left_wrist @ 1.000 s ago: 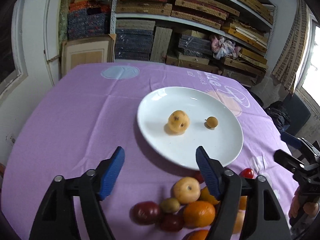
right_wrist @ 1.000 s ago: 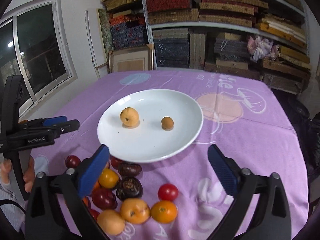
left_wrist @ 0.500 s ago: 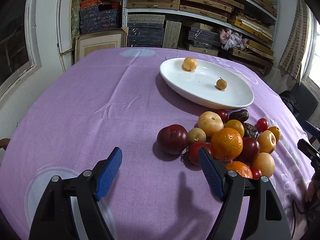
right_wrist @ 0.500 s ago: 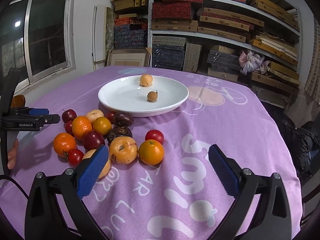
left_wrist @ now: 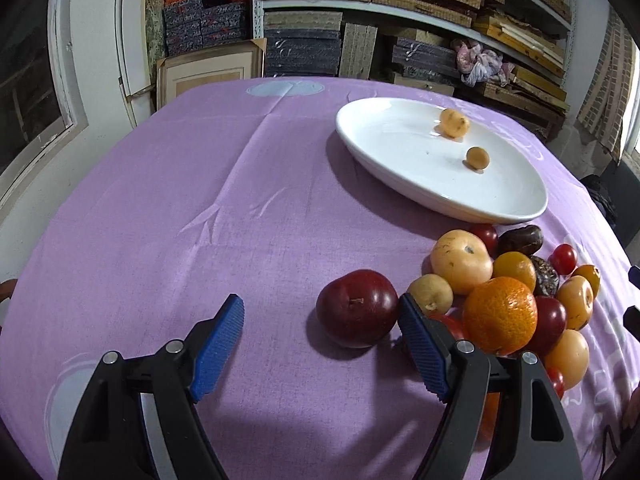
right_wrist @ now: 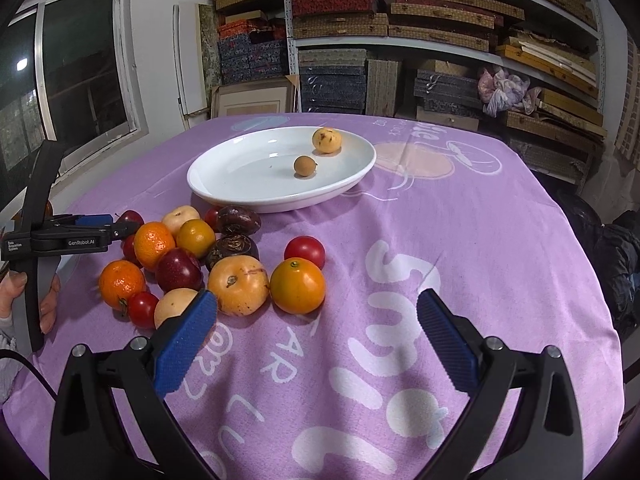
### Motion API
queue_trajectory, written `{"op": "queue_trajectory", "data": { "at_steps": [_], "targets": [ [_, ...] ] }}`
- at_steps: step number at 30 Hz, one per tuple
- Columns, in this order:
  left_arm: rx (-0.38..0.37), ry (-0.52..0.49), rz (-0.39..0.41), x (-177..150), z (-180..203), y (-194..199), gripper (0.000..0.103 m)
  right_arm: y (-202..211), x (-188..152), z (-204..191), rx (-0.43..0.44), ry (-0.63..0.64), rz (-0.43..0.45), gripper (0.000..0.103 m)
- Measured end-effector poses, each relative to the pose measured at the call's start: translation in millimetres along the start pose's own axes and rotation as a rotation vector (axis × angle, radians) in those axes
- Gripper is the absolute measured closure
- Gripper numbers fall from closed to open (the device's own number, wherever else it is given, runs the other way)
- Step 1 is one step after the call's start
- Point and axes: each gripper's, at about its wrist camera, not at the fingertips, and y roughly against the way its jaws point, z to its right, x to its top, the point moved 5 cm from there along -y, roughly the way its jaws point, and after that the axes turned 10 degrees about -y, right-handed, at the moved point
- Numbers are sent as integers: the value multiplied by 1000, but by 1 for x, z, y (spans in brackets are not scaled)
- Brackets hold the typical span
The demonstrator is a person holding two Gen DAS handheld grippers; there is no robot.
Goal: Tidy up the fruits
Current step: 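Withdraw both open tools from the plate back to the fruit pile, then grasp the dark red plum with the left tool while the right tool grasps the orange tomato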
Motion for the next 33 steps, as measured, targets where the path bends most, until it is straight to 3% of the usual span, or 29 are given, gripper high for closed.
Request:
{"op": "queue_trajectory", "data": {
  "at_steps": [6, 12, 24, 28, 29, 30, 31, 33],
  "targets": [
    [-42, 83, -14, -4, -19, -1, 23, -2, 0, 4, 5, -20, -11, 5],
    [-56, -13, 24, -3, 3, 11, 26, -2, 0, 3, 5, -13, -9, 5],
    [-60, 3, -18, -3, 1, 0, 23, -5, -2, -14, 34, 66, -28, 5],
    [-42, 5, -23, -2, -2, 0, 16, -7, -2, -22, 21, 106, -17, 5],
    [-38, 8, -26, -2, -2, 0, 14, -9, -1, -22, 13, 114, -15, 7],
    [-37, 10, -27, -2, -2, -1, 13, -11, 1, -22, 7, 120, -18, 14],
    [-38, 13, -29, -2, -3, -1, 13, -15, 3, -21, 3, 122, -28, 28],
    [-39, 17, -31, -3, -3, -1, 11, -23, 6, -13, 6, 96, -58, 39]
  ]
}}
